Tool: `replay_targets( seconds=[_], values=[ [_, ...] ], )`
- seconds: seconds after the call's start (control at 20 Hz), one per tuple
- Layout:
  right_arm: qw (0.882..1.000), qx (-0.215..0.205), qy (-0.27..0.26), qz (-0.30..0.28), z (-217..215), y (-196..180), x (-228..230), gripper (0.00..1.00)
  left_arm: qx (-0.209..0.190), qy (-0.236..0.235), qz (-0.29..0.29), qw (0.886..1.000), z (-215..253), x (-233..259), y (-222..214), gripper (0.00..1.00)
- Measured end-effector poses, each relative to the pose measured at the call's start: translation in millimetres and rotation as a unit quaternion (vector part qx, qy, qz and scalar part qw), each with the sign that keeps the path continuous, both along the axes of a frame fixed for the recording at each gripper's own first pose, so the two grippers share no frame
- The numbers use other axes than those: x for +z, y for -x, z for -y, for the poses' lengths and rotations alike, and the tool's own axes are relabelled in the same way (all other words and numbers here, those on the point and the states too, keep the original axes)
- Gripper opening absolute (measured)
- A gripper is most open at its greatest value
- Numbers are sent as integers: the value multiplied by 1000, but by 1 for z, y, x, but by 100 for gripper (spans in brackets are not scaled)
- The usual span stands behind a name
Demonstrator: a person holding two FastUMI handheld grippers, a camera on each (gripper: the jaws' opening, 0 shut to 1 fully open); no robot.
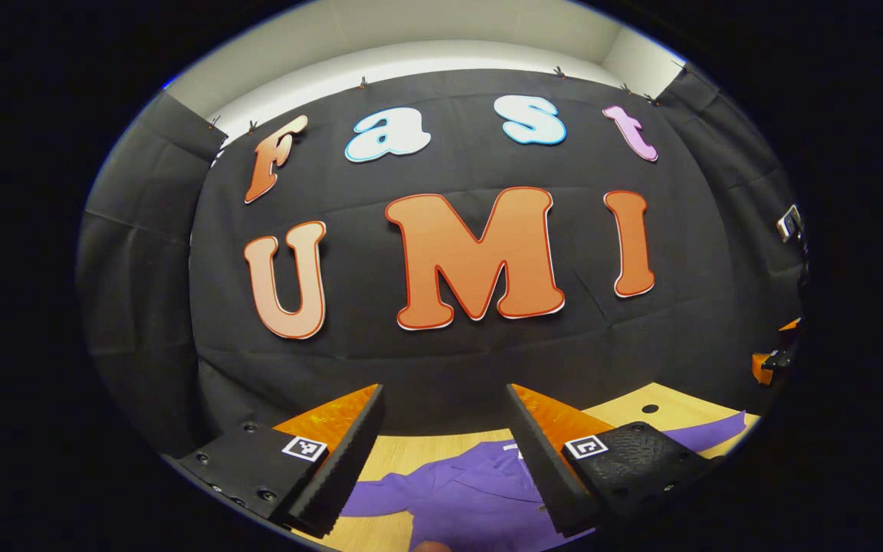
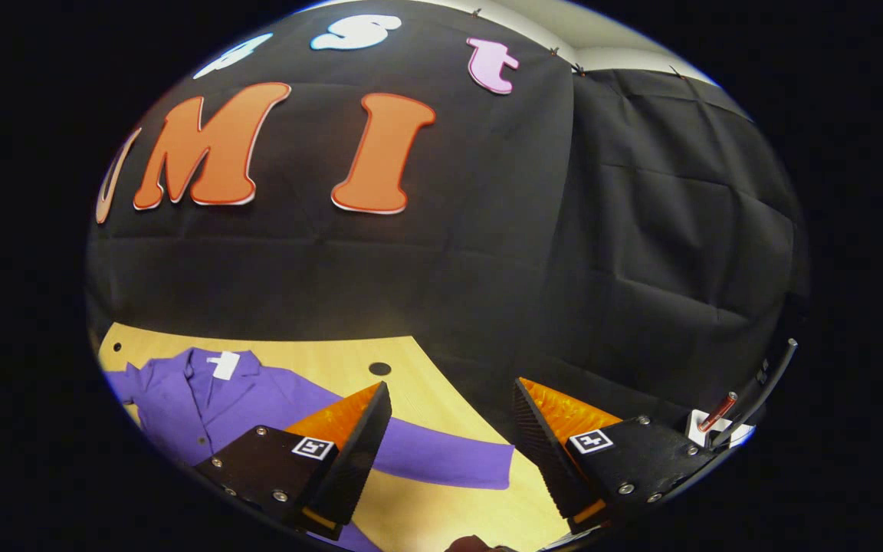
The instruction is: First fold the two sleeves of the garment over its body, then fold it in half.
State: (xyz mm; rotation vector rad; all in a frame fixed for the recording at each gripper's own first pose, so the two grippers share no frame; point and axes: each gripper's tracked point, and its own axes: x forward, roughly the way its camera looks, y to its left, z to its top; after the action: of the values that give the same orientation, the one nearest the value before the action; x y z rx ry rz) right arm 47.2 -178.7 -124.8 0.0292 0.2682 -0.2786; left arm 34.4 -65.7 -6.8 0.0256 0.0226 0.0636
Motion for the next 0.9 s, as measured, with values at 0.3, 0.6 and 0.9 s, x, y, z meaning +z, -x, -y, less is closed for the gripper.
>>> replay_targets(
  seconds=[0.3, 0.6, 0.9],
  values=[
    [998, 6, -22, -62, 43, -27, -62, 96, 27, -10, -24, 999, 37, -6, -5, 100],
    [970, 12, -109, -219, 67, -26, -153, 96, 17, -21, -43, 999, 55, -13, -8, 96],
    [922, 28, -190, -336, 60, -39, -213, 97, 28, -4, -72, 997, 52, -33, -7, 96]
  ],
)
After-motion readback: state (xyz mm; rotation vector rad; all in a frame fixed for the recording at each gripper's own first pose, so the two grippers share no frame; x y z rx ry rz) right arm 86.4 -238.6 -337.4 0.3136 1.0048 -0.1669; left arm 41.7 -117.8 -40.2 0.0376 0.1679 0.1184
